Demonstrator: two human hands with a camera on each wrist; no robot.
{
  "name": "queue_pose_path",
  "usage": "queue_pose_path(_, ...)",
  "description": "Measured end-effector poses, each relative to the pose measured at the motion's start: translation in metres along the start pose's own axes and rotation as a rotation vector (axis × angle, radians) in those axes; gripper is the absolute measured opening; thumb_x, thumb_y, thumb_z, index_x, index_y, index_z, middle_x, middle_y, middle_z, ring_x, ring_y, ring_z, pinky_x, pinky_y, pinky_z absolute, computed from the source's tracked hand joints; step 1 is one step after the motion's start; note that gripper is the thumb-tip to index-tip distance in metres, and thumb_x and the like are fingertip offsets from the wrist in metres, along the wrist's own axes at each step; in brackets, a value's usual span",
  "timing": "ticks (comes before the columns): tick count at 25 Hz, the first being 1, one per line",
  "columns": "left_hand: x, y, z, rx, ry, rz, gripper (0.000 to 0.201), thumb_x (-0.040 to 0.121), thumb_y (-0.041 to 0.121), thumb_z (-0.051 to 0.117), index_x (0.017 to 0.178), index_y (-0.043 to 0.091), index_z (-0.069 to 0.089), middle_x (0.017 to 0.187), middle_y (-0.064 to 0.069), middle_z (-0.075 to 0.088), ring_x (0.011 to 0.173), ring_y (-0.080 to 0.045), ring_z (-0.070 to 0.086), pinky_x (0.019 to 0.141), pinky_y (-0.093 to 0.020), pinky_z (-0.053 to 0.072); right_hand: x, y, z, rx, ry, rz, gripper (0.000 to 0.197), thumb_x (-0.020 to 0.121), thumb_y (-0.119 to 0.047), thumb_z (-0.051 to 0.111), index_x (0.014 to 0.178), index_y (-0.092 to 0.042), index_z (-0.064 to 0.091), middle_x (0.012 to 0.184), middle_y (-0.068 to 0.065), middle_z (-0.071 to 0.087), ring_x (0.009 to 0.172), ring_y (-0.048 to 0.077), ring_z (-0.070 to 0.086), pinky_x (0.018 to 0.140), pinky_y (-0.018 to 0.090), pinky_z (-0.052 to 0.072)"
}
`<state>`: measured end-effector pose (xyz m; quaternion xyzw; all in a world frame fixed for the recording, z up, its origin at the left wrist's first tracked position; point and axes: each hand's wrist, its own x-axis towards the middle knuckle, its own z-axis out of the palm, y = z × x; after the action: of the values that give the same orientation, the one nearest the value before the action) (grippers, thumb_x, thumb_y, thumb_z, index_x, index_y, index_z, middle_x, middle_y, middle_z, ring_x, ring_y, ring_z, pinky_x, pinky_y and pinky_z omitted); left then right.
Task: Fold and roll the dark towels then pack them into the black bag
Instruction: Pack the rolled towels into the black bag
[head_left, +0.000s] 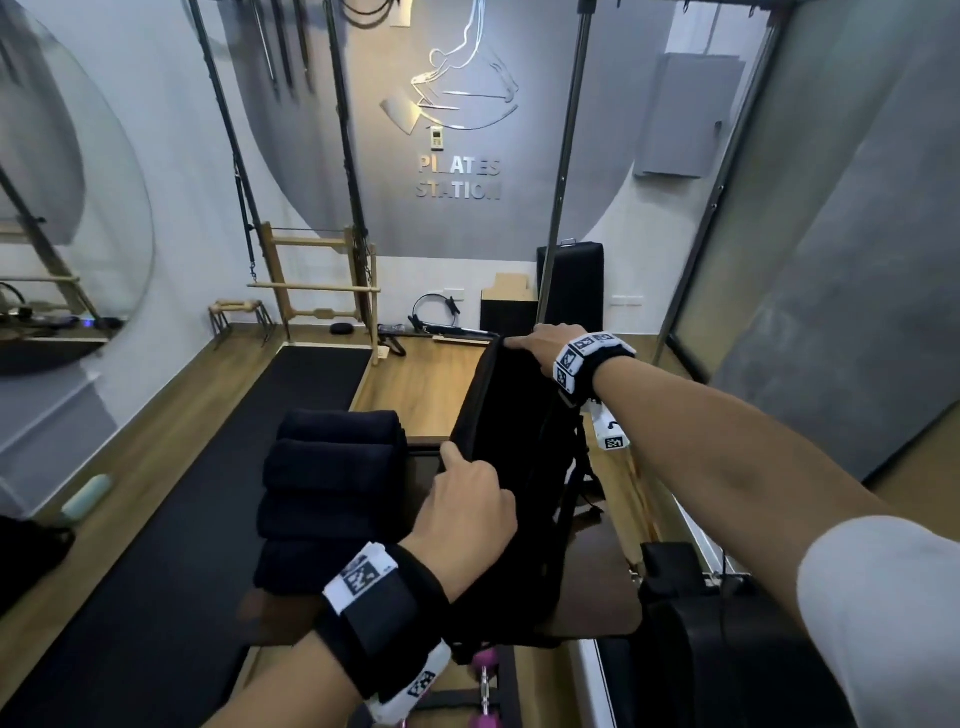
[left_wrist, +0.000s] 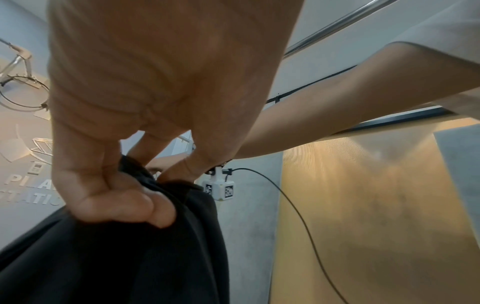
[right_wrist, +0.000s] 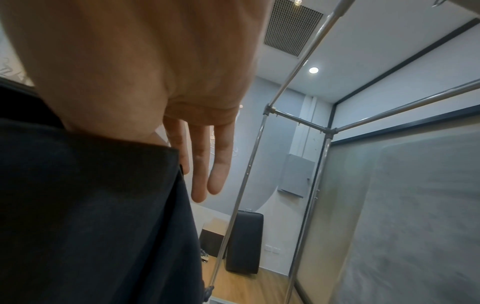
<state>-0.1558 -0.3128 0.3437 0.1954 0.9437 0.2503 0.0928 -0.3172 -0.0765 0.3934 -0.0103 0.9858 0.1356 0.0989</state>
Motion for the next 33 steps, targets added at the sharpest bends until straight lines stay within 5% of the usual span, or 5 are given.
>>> queue_pose_path(14,0.076,-0.014,0.024,0.287,-0.13,-0.035,0.036,0.105,0.039,0.039,0.126,0.022,0.063,0.129,-0.009,0.046,0.108,-0.039,0.063,0.084,-0.042,0.042,0.041,-0.008,0.092,0.386,0.08,0.021,0.074,0.095,0.005,0.056,0.159,-0.028,0.039,0.149,0.014,0.038,0.109,0.034,0.065,0.089,0.041,0.06)
queue_pose_path(18,0.114,-0.021,0.024,0.275,-0.091,-0.045,0.02,0.103,0.025,0.048,0.1,0.01,0.059,0.133,-0.01,0.038,0.098,-0.036,0.061,0.081,-0.043,0.047,0.033,-0.014,0.102,0.428,0.038,0.132,0.042,0.09,-0.017,0.075,0.13,-0.009,0.065,0.141,0.012,0.039,0.11,0.035,0.064,0.095,0.043,0.058)
queue_pose_path(22,0.136,-0.031,0.023,0.238,-0.18,-0.032,0.023,0.097,0.006,0.056,0.077,0.011,0.046,0.132,-0.011,0.035,0.094,-0.035,0.059,0.085,-0.047,0.056,0.011,-0.029,0.118,0.489,-0.12,0.191,0.035,0.085,-0.039,0.08,0.098,-0.01,0.064,0.111,0.011,0.062,0.081,0.023,0.064,0.064,0.03,0.055)
queue_pose_path(28,0.134,-0.057,0.035,0.318,-0.26,-0.021,0.034,0.094,0.006,0.064,0.123,0.001,0.047,0.141,-0.017,0.024,0.096,-0.038,0.065,0.077,-0.04,0.046,-0.026,-0.057,0.138,0.83,-0.331,0.207,0.055,0.088,-0.03,0.079,0.13,-0.013,0.047,0.107,0.015,0.065,0.07,0.035,0.074,0.057,0.043,0.064)
queue_pose_path(33,0.121,-0.079,0.042,0.344,-0.328,-0.082,0.049,0.093,-0.002,0.064,0.136,-0.004,0.041,0.15,-0.02,0.018,0.093,-0.034,0.063,0.079,-0.037,0.051,-0.051,-0.069,0.172,0.777,-0.318,0.291,0.091,0.087,-0.032,0.079,0.155,-0.02,0.021,0.115,0.012,0.06,0.071,0.023,0.061,0.037,0.021,0.044)
